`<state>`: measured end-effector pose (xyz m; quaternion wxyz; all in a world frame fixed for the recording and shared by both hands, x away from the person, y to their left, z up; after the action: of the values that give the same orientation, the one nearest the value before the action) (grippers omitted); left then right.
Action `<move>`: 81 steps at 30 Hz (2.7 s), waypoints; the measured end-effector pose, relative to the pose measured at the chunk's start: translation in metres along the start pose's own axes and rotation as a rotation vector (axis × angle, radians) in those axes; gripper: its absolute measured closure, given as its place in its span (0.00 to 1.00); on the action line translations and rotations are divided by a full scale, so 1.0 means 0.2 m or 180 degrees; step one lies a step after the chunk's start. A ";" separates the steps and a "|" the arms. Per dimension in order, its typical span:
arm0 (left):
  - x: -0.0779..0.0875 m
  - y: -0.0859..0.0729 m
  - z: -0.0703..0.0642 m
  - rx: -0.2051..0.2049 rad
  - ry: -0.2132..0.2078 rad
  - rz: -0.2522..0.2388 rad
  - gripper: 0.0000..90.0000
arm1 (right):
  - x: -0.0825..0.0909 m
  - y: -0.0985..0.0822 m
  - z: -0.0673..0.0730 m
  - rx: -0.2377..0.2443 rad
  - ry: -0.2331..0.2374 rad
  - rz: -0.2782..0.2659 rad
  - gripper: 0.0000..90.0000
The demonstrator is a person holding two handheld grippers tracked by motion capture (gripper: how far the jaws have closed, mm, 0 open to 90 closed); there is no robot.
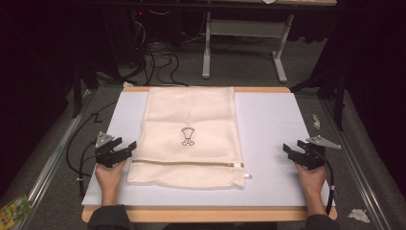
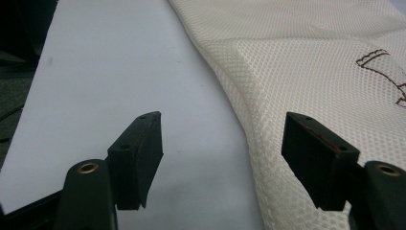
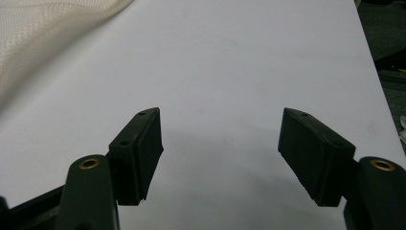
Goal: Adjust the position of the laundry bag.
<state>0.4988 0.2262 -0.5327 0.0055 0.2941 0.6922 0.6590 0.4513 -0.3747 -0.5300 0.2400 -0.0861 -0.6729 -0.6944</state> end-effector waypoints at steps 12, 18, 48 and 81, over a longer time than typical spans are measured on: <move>0.00 0.00 0.00 -0.0010 -0.0010 0.0023 0.35 | -0.01 -0.01 0.01 0.0088 -0.0017 0.0057 0.40; 0.01 0.00 0.00 -0.0048 0.0009 -0.0012 0.41 | -0.01 -0.01 0.02 0.0120 0.0020 0.0100 0.47; 0.02 0.00 -0.04 0.0018 -0.0086 0.0253 0.40 | 0.01 0.04 0.05 -0.0063 0.0173 0.0068 0.65; 0.09 -0.05 -0.19 -0.0147 -0.0232 0.0739 0.38 | -0.08 0.01 0.62 0.0255 0.0961 0.0484 0.63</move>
<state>0.4640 0.1988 -0.5302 -0.0389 0.3958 0.6375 0.6599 0.4410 -0.2498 -0.5246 0.3934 -0.0219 -0.6479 -0.6519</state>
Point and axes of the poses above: each handheld gripper's, and its own axes: x roughly backward along the jaws, y roughly out of its top, z roughly to its left, the point moved 10 cm from there along -x, roughly forward along the jaws, and after that the axes turned 7 degrees about -z, right-handed, at the moved point
